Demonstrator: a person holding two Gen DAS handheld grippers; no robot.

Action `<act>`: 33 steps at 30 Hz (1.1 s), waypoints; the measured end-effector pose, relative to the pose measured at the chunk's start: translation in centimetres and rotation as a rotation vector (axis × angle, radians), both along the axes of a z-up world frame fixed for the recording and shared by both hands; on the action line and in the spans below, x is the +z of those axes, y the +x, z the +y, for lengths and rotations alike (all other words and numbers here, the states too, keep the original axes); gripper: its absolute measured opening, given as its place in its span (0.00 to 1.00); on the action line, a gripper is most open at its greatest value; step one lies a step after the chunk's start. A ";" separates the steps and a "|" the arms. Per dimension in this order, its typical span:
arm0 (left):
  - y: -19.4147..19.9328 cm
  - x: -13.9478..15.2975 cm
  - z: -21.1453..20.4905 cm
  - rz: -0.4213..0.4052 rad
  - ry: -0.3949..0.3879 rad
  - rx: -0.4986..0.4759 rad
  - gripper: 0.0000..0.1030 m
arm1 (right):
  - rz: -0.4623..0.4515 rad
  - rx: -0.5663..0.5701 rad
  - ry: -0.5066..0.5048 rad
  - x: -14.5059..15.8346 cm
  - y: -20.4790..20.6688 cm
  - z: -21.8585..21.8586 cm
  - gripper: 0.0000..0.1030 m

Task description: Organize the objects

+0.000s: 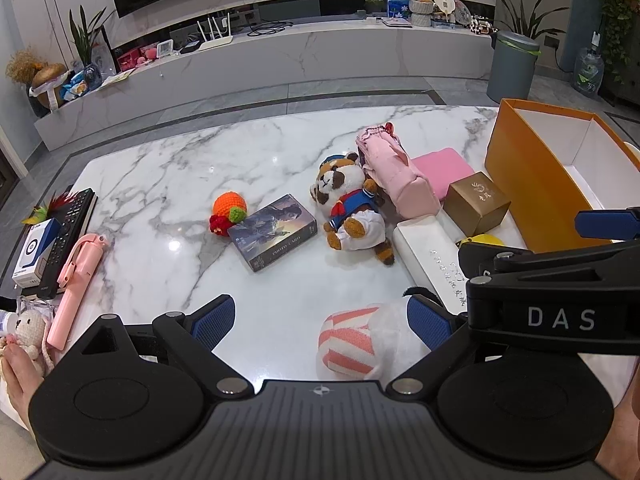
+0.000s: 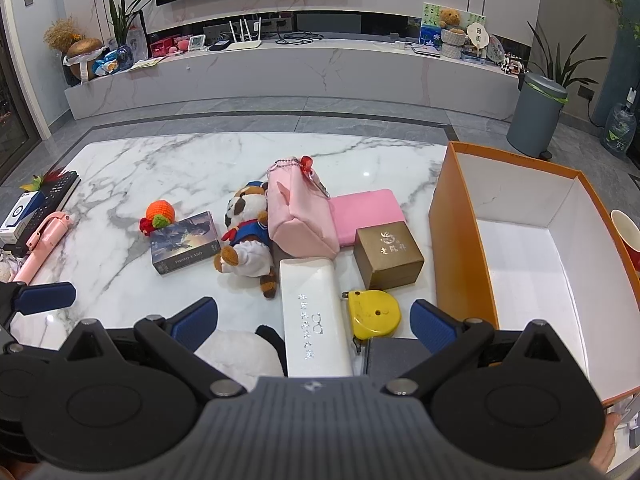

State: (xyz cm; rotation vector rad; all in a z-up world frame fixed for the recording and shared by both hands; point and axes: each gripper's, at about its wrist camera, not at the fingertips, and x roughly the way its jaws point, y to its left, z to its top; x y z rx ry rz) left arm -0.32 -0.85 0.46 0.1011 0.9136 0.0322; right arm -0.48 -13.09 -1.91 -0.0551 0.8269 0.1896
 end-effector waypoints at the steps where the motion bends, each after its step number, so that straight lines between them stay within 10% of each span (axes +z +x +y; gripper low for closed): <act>1: 0.0 0.0 0.0 0.001 -0.001 0.000 1.00 | 0.000 0.000 0.000 0.0 0.0 0.0 0.99; 33: 0.9 -4.4 0.5 0.128 -0.085 -0.040 1.00 | 0.107 0.194 -0.053 -2.5 5.2 -3.7 0.99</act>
